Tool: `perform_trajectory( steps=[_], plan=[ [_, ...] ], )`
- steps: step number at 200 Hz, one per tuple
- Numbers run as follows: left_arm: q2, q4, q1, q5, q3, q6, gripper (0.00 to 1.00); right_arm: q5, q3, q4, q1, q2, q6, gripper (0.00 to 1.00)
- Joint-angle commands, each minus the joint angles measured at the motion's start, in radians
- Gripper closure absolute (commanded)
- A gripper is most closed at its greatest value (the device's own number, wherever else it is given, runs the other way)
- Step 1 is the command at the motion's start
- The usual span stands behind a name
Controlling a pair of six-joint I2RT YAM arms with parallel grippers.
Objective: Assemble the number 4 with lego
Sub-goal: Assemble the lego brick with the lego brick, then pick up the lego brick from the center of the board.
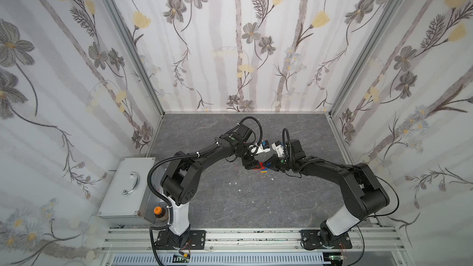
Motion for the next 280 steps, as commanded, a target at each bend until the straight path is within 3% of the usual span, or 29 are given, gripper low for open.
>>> perform_trajectory(
  steps=[1, 24, 41, 56, 74, 97, 129, 152, 195, 239, 280],
  plan=[
    [-0.075, 0.125, 0.018, 0.034, -0.056, -0.14, 0.17, 0.161, 0.0, -0.147, 0.003, -0.002, 0.019, 1.0],
    [-0.166, 0.305, 0.059, -0.017, -0.133, -0.333, 0.01, 0.135, 0.027, -0.142, 0.006, -0.024, 0.017, 1.0],
    [-0.209, 0.412, 0.091, -0.041, -0.175, -0.47, 0.0, 0.122, 0.064, -0.145, 0.009, -0.036, 0.014, 1.0],
    [-0.23, 0.446, 0.11, -0.1, -0.184, -0.573, 0.0, 0.112, 0.1, -0.151, 0.01, -0.052, 0.002, 0.87],
    [-0.24, 0.426, 0.117, -0.262, -0.174, -0.637, 0.0, 0.103, 0.159, -0.18, 0.01, -0.065, -0.027, 0.74],
    [-0.288, 0.49, 0.122, -0.449, -0.233, -0.697, 0.0, 0.124, 0.245, -0.229, 0.019, -0.076, -0.084, 0.68],
    [-0.393, 0.558, 0.125, -0.722, -0.33, -0.76, 0.0, 0.293, 0.377, -0.353, 0.068, -0.01, -0.249, 0.56],
    [-0.479, 0.531, 0.127, -0.981, -0.384, -0.941, 0.0, 0.426, 0.521, -0.457, 0.118, 0.119, -0.36, 0.41],
    [-0.687, 0.356, 0.14, -1.122, -0.5, -1.165, 0.0, 0.528, 0.779, -0.592, 0.189, 0.335, -0.55, 0.23],
    [-0.854, 0.282, 0.162, -1.189, -0.618, -1.249, 0.0, 0.646, 0.986, -0.719, 0.221, 0.514, -0.622, 0.24],
    [-0.922, 0.296, 0.171, -1.235, -0.674, -1.26, 0.0, 0.623, 1.04, -0.753, 0.238, 0.57, -0.64, 0.33]
  ],
)
